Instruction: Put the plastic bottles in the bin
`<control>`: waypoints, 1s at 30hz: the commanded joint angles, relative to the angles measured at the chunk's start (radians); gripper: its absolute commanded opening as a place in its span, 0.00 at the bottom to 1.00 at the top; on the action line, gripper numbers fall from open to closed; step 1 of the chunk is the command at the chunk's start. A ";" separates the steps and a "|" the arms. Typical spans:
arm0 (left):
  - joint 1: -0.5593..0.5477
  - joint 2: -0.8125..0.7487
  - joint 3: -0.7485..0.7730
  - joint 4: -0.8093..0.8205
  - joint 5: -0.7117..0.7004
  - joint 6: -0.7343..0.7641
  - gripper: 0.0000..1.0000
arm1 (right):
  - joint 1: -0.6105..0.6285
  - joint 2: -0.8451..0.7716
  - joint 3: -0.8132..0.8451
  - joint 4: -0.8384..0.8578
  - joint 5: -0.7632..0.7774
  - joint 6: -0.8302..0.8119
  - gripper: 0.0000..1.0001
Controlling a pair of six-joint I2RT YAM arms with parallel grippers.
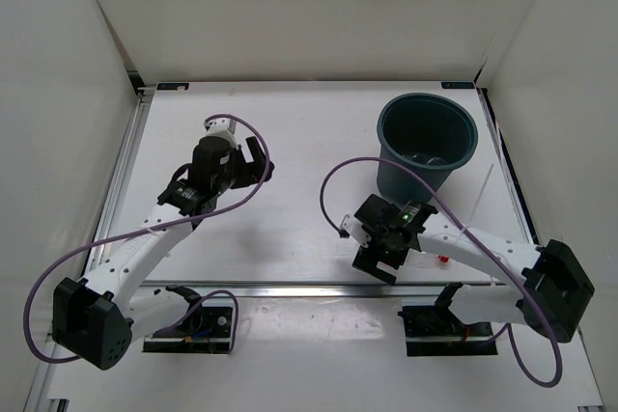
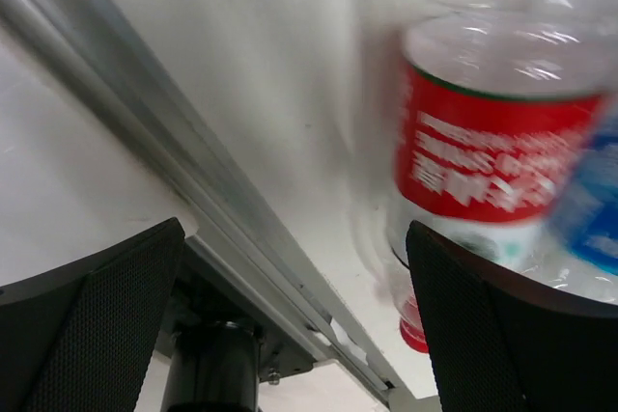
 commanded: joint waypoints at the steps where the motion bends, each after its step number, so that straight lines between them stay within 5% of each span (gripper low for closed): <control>1: 0.003 -0.040 -0.022 -0.020 -0.017 0.006 1.00 | 0.003 0.018 -0.021 0.156 0.061 0.008 0.99; 16: 0.003 -0.101 -0.083 -0.068 -0.026 0.006 1.00 | 0.035 0.049 0.055 0.217 0.308 -0.009 0.99; 30: 0.003 -0.101 -0.074 -0.097 -0.035 0.015 1.00 | -0.008 0.182 -0.027 0.332 0.310 -0.004 0.99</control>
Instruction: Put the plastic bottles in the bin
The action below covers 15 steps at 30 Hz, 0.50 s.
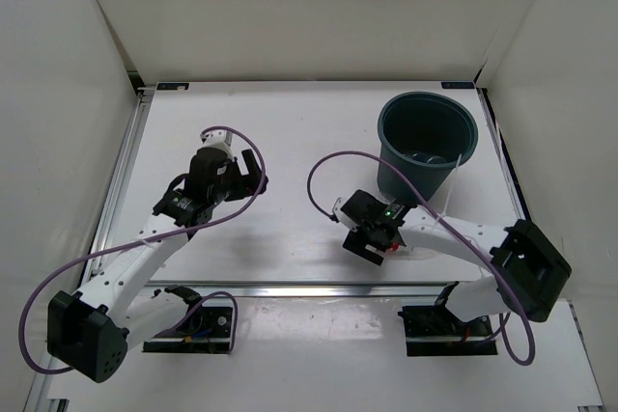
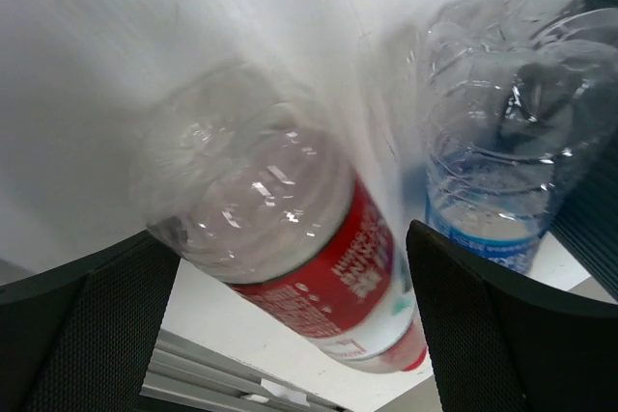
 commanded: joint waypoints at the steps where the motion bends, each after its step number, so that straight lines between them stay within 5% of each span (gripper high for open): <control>1: 0.003 -0.033 0.003 -0.015 -0.013 0.011 1.00 | -0.024 0.036 -0.014 0.056 0.010 0.006 0.99; 6: 0.003 -0.044 -0.006 -0.033 -0.024 0.011 1.00 | -0.046 0.061 -0.014 0.056 -0.030 0.006 0.92; 15: 0.003 -0.044 -0.006 -0.043 -0.042 0.002 1.00 | -0.055 0.070 0.069 -0.019 -0.123 0.060 0.60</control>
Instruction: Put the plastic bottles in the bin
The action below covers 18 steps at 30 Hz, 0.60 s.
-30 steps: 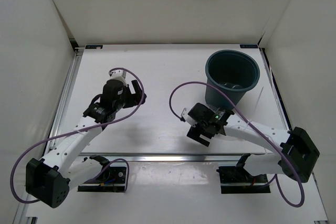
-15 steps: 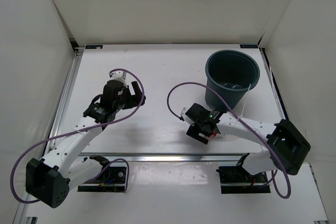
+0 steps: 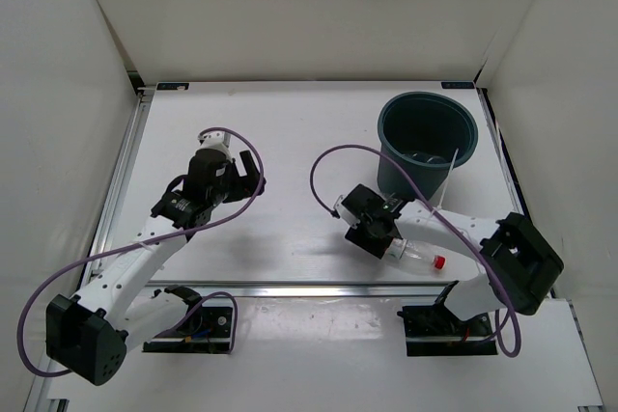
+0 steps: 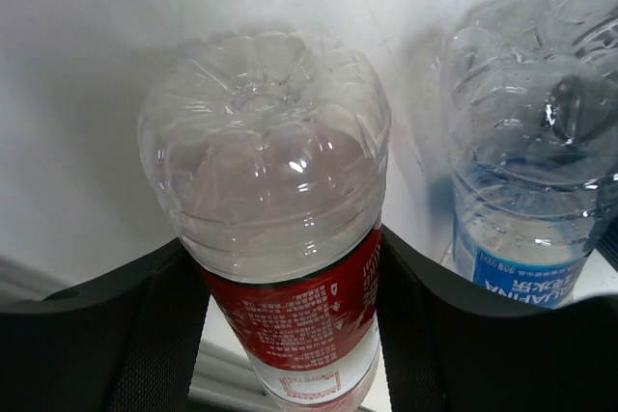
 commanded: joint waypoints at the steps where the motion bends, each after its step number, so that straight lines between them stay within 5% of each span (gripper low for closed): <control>1: 0.003 -0.027 -0.006 -0.012 -0.022 0.002 1.00 | 0.010 0.005 0.108 -0.044 -0.070 0.042 0.56; 4: 0.003 -0.027 0.003 -0.021 -0.033 0.002 1.00 | 0.054 -0.006 0.198 -0.099 -0.060 0.068 0.45; 8: 0.003 -0.027 0.003 -0.021 -0.042 0.002 1.00 | 0.094 -0.018 0.515 -0.201 -0.005 0.105 0.34; 13: 0.013 0.007 0.013 -0.030 -0.051 0.011 1.00 | 0.083 0.029 0.954 -0.260 0.104 0.094 0.33; 18: 0.014 0.035 0.032 -0.030 -0.051 0.011 1.00 | 0.001 0.081 1.196 -0.188 0.207 -0.076 0.33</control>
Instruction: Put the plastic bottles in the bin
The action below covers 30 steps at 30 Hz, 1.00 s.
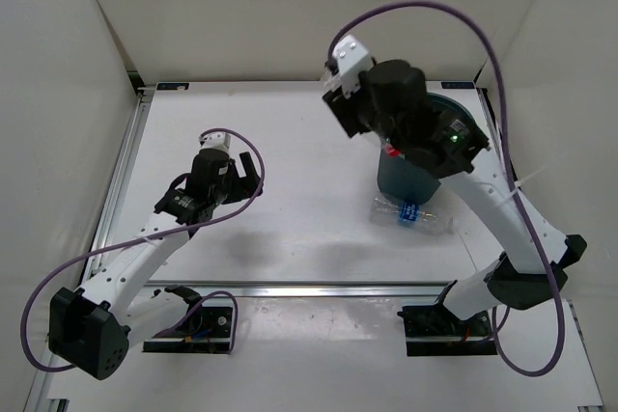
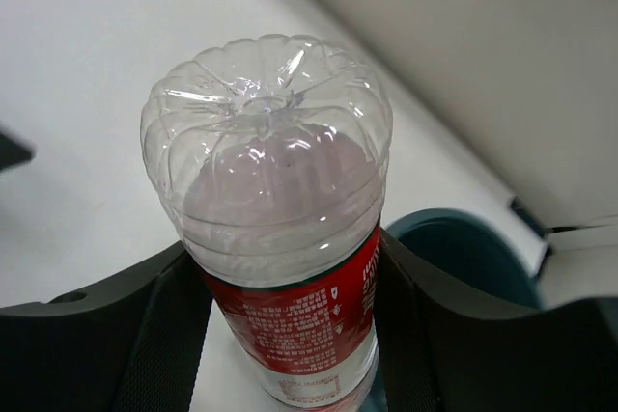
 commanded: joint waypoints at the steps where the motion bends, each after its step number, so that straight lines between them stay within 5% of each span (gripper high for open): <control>1: 0.006 0.010 0.032 -0.007 -0.017 0.010 1.00 | -0.065 0.033 0.074 0.033 0.128 -0.141 0.33; 12: 0.006 0.019 0.032 -0.007 -0.008 0.020 1.00 | -0.485 0.019 -0.038 0.216 -0.094 -0.071 0.44; 13: 0.006 0.019 0.032 -0.007 -0.008 0.020 1.00 | -0.497 0.019 -0.028 0.216 -0.113 -0.056 0.53; 14: 0.006 0.019 0.032 -0.007 -0.008 0.029 1.00 | -0.497 0.019 -0.028 0.216 -0.113 -0.045 0.86; 15: 0.006 0.019 0.032 -0.007 -0.008 0.029 1.00 | -0.497 0.019 -0.028 0.216 -0.093 -0.014 1.00; 17: 0.006 0.008 0.032 -0.007 -0.008 0.029 1.00 | -0.497 -0.004 -0.044 0.192 -0.102 0.018 1.00; 23: 0.006 -0.012 -0.006 -0.016 -0.028 0.009 1.00 | -0.250 -0.240 -0.347 0.305 -0.222 -0.130 1.00; 30: 0.006 -0.012 -0.024 -0.016 -0.028 0.000 1.00 | -0.037 -0.271 -0.611 0.144 -0.201 -0.126 1.00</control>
